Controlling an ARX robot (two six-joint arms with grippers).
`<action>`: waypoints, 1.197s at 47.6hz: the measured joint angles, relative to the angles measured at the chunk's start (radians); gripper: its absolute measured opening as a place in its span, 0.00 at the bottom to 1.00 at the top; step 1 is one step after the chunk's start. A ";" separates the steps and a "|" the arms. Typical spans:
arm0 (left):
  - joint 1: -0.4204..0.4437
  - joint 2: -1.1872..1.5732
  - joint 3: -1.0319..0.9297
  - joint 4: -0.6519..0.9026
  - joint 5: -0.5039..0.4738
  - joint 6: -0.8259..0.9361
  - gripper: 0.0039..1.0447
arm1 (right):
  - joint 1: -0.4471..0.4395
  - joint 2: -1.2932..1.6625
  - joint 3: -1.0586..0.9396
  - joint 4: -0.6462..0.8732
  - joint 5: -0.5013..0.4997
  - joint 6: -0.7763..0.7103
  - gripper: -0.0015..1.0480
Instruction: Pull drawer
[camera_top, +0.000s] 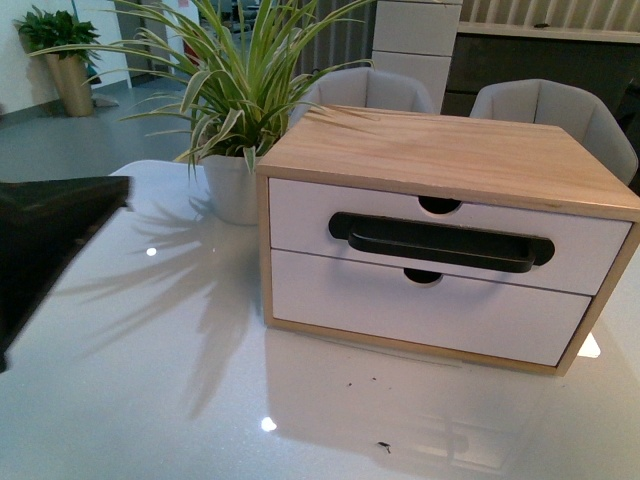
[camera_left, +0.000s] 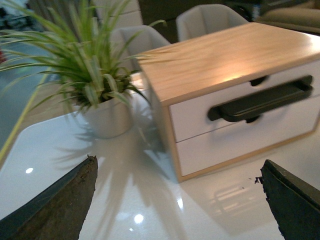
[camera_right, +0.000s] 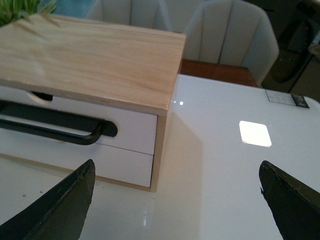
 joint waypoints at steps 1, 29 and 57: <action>-0.006 0.029 0.023 -0.003 0.016 0.013 0.93 | 0.000 0.026 0.016 -0.005 -0.010 -0.017 0.91; -0.175 0.524 0.616 -0.511 0.299 0.402 0.93 | 0.078 0.420 0.405 -0.378 -0.209 -0.369 0.91; -0.234 0.819 0.995 -0.873 0.282 0.668 0.93 | 0.156 0.596 0.516 -0.529 -0.315 -0.597 0.91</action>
